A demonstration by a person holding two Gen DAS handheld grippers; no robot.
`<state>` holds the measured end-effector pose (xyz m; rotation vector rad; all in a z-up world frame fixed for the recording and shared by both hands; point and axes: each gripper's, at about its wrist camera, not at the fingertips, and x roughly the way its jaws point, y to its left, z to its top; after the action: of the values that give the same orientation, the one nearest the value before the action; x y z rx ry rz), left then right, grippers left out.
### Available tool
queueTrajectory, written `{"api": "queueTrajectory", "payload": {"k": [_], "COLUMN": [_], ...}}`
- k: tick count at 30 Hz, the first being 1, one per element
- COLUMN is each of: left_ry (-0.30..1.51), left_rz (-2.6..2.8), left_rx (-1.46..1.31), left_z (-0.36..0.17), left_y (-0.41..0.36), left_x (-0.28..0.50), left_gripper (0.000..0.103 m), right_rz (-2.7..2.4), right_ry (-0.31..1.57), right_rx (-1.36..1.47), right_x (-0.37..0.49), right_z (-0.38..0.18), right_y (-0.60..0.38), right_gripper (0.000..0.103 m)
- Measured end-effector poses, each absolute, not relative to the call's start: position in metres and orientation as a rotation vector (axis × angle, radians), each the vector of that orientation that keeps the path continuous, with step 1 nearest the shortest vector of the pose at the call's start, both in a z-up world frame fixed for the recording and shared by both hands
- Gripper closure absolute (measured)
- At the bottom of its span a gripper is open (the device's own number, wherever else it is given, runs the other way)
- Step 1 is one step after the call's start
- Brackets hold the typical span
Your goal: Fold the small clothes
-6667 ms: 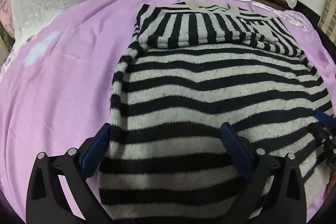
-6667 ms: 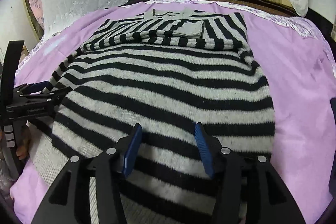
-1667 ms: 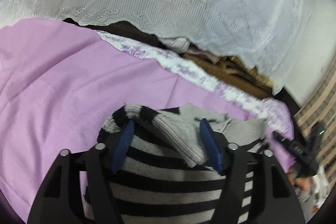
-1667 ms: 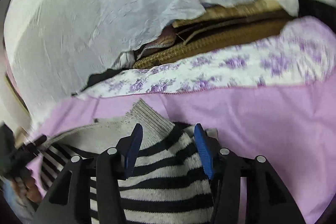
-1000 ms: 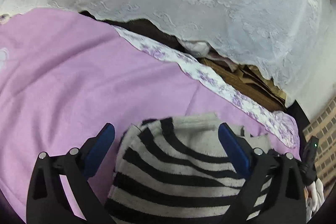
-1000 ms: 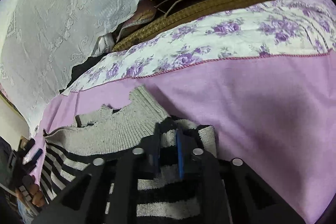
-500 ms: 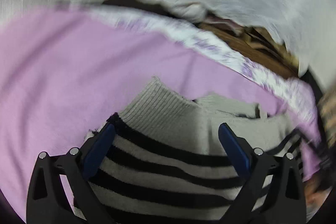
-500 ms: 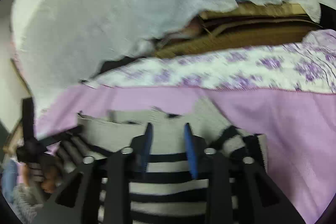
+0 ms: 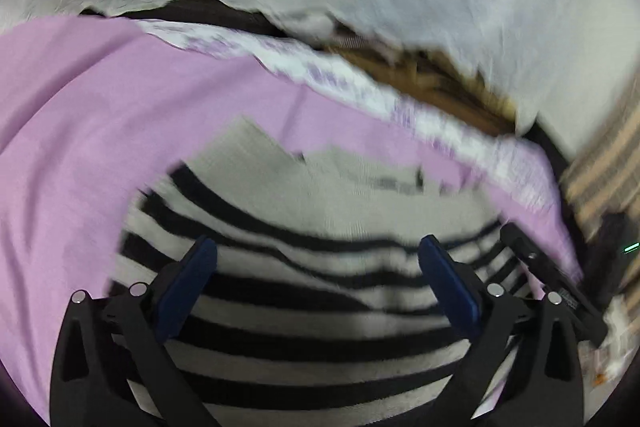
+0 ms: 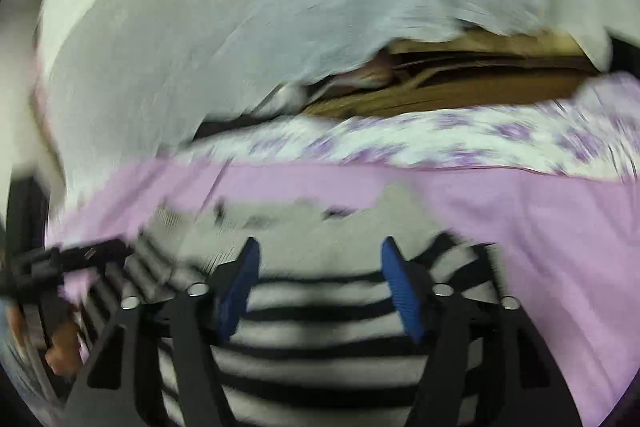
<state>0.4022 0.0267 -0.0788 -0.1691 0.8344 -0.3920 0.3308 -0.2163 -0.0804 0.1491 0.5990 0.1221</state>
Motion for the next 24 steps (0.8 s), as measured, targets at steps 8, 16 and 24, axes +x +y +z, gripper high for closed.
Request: {"api": "queueTrajectory", "payload": {"k": [8,16,24], "left_ry": [0.827,0.758,0.770], "left_rz": [-0.236,-0.277,-0.283], "left_rx": [0.094,0.005,-0.130], "left_z": [-0.108,-0.094,-0.094], "left_y": [-0.009,0.011,0.049], "left_x": [0.401,0.372,0.350], "left_gripper": [0.004,0.004,0.004], "right_rz": [0.104,0.115,0.064], "right_ry": [0.796,0.731,0.661], "right_rx": [-0.013,0.037,0.123], "right_x": [0.350,0.337,0.300], "right_z": [-0.107,-0.102,-0.097], "right_y": [-0.184,-0.190,-0.206], "right_gripper": [0.022,0.022,0.023]}}
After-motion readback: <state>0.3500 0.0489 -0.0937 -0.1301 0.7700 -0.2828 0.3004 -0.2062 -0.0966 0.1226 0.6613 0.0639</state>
